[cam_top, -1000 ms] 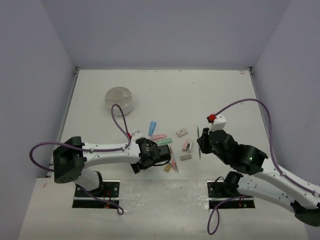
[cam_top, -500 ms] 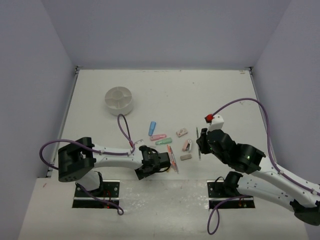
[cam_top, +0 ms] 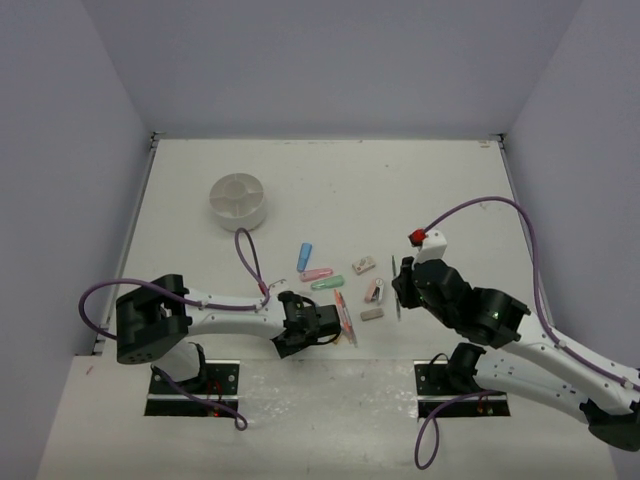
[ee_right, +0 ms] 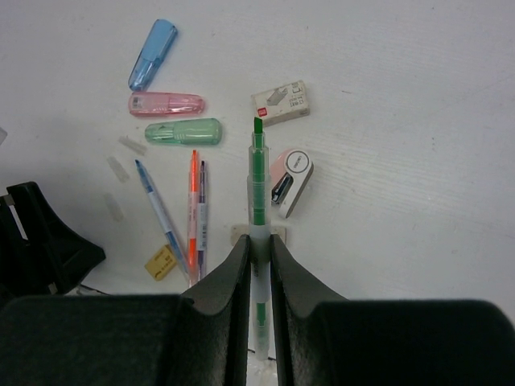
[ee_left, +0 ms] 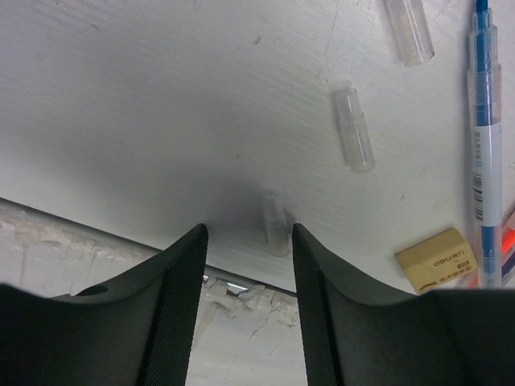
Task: Sort the stationery into containers
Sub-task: Close the pen cap on the pen.
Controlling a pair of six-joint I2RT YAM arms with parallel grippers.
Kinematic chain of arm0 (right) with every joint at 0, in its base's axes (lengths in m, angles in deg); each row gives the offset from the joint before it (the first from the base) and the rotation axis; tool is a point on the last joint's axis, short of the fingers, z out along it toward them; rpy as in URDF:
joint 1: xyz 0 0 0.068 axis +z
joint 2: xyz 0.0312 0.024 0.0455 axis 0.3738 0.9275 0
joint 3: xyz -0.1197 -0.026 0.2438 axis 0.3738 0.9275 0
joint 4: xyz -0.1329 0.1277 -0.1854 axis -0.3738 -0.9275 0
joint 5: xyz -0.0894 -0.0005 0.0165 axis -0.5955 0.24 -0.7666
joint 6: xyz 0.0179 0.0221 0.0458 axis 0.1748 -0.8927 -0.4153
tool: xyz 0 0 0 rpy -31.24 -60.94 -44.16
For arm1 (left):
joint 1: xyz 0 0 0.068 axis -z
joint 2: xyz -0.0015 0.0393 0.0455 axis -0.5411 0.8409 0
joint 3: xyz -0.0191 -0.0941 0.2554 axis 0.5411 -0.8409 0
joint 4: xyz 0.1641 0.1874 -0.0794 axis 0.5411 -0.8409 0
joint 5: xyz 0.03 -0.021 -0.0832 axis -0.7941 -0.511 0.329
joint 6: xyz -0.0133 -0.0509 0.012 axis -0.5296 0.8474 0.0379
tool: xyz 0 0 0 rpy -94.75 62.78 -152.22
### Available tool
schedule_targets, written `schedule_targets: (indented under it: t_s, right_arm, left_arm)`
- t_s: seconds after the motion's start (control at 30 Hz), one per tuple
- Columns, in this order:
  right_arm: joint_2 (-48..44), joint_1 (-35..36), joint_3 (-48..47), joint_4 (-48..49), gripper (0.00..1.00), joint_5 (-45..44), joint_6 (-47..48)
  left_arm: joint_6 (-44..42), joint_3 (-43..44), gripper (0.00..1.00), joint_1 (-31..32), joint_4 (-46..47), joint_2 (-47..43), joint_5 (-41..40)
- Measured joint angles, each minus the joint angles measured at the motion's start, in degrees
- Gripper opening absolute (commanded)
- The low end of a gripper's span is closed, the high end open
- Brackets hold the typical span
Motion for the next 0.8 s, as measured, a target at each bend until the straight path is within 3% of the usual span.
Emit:
schedule_targets:
  t_s: [0.37, 0.5, 0.53, 0.6, 0.8]
  right_arm:
    - [-0.1, 0.0, 1.2, 0.9, 0.0, 1.7, 0.4]
    - [-0.6, 0.0, 1.3, 1.3, 0.0, 2.7, 0.7]
    - [-0.8, 0.0, 1.3, 1.4, 0.0, 3.0, 0.8]
    - [-0.9, 0.0, 1.3, 1.5, 0.0, 3.2, 0.9]
    - [-1.8, 0.0, 1.7, 2.5, 0.0, 5.6, 1.6]
  left_arm:
    - [-0.2, 1.5, 0.29, -0.5, -1.2, 1.7, -0.8]
    - [-0.8, 2.2, 0.14, -1.0, -1.2, 2.5, -1.3]
    - [-1.1, 2.4, 0.06, -1.0, -1.2, 2.7, -1.4]
    - [-1.6, 2.7, 0.02, -1.1, -1.1, 3.0, -1.4]
    - [-1.9, 2.9, 0.0, -1.2, -0.9, 3.0, -2.0]
